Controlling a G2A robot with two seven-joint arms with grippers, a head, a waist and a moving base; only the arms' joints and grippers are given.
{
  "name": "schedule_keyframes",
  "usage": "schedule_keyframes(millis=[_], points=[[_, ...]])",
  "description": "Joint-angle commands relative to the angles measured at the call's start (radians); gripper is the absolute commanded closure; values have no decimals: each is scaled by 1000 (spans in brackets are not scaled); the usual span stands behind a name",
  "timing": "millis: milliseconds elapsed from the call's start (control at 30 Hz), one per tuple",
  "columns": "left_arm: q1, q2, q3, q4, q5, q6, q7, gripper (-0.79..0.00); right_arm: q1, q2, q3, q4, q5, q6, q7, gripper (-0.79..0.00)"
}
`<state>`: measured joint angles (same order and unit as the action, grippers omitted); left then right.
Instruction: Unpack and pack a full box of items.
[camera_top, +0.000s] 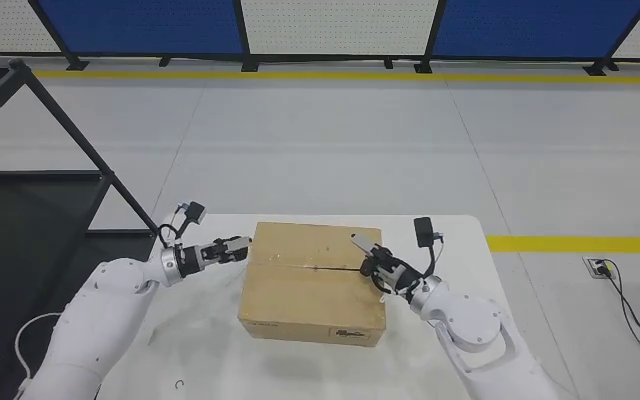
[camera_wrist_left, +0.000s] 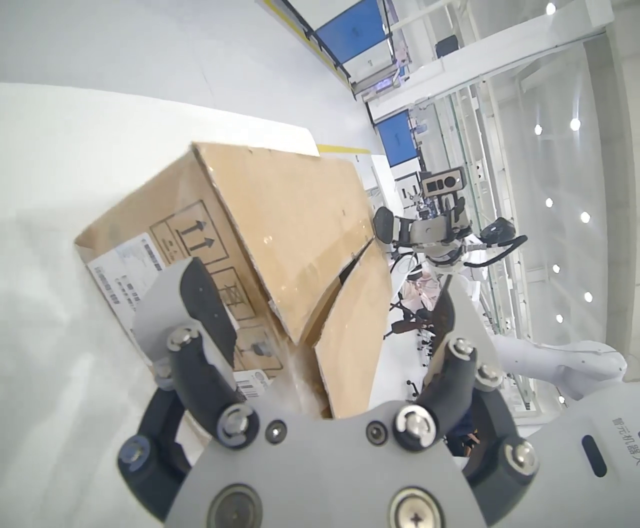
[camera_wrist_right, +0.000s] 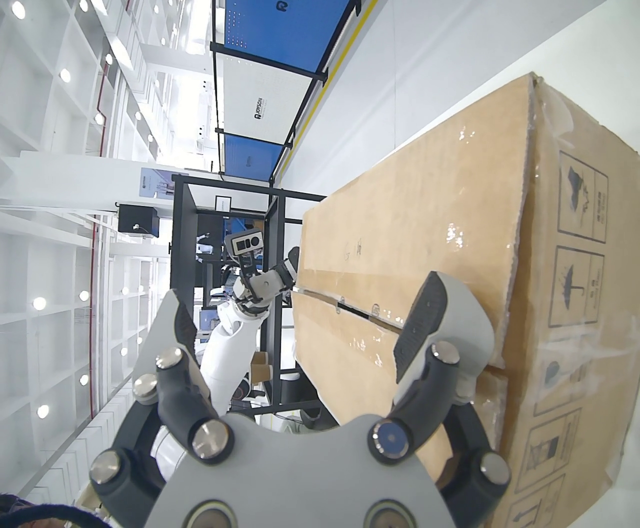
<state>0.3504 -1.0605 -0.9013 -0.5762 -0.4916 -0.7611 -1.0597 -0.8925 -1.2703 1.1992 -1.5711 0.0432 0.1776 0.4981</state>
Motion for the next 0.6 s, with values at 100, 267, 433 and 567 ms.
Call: schedule_keyframes(millis=[100,267,433,567], points=[[-14,-7,-54,72,-140,-29,33,-785,5,-1,0,18,1,-7,7,-785],[-14,-7,-54,72,-140,-29,33,-785,12,-2,1,27,12,-8,14,-785],[-14,-7,-54,72,-140,-29,33,-785,12,-1,0,21,8,-8,19,-785],[-14,-7,-54,72,-140,-29,33,-785,12,-1,0,21,8,-8,19,-785]])
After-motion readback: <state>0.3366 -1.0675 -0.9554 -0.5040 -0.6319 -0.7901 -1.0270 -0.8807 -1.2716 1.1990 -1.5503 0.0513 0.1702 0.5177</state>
